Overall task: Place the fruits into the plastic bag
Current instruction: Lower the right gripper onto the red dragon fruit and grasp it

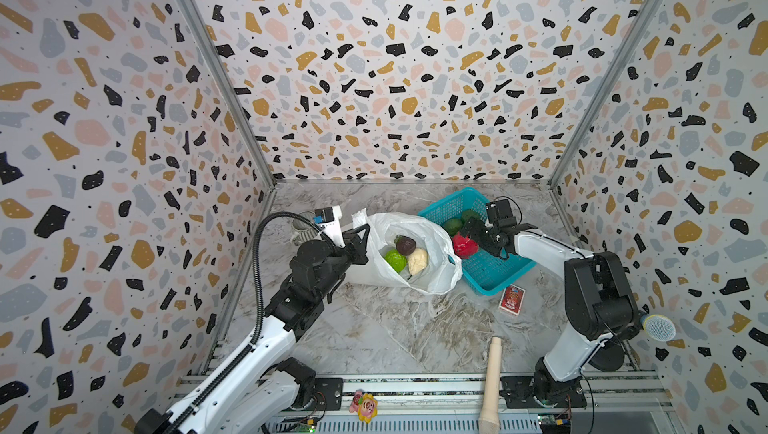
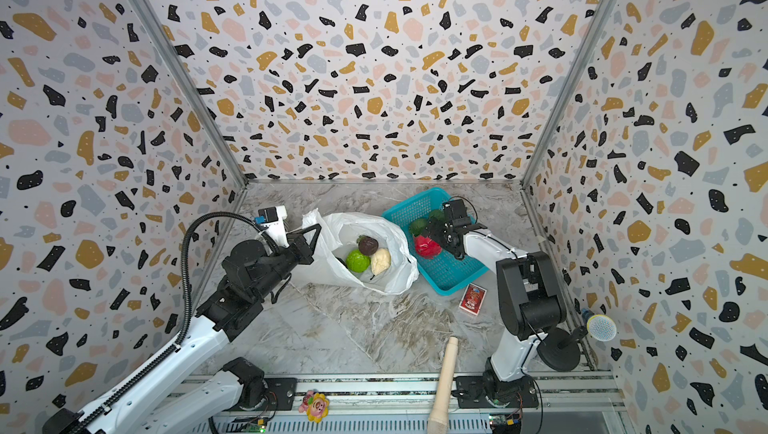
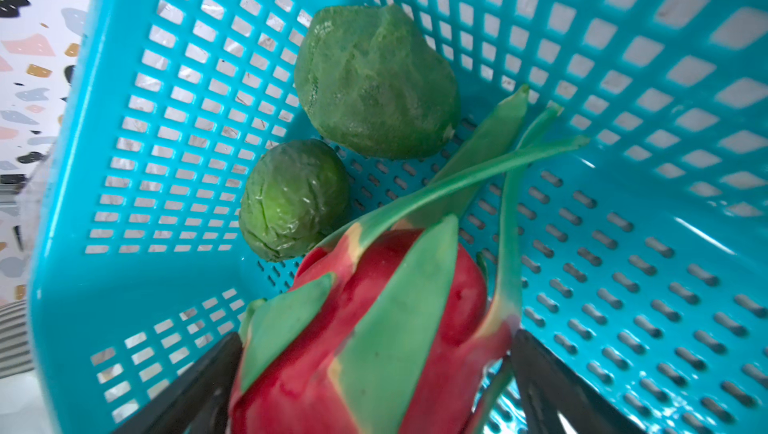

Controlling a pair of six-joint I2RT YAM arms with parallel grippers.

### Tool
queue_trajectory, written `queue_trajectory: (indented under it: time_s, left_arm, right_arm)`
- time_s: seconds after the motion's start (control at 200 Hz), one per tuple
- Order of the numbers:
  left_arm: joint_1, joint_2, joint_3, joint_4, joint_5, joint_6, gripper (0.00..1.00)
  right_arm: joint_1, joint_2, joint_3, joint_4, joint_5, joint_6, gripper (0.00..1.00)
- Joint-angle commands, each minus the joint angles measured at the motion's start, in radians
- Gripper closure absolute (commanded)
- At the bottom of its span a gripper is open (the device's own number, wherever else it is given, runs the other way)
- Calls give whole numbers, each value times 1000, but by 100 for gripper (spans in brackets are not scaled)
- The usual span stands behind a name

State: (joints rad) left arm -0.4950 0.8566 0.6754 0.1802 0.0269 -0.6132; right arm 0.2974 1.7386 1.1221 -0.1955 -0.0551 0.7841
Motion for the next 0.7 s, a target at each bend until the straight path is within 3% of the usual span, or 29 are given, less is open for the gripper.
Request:
queue_trajectory:
  time_s: [0.0, 0.15, 0.35, 0.696]
  left_arm:
    - [-5, -11, -6, 36, -5, 18, 100]
    - [-5, -11, -4, 35, -4, 20, 100]
    - [-5, -8, -4, 39, 1, 21, 100]
    - [-5, -4, 0, 39, 7, 26, 100]
  right_arm:
    - [33, 29, 7, -246, 225, -67, 1]
    - [11, -19, 12, -293, 373, -124, 1]
    - [-44, -135, -6, -231, 252, -241, 1]
    - [-78, -170, 79, -376, 172, -321, 1]
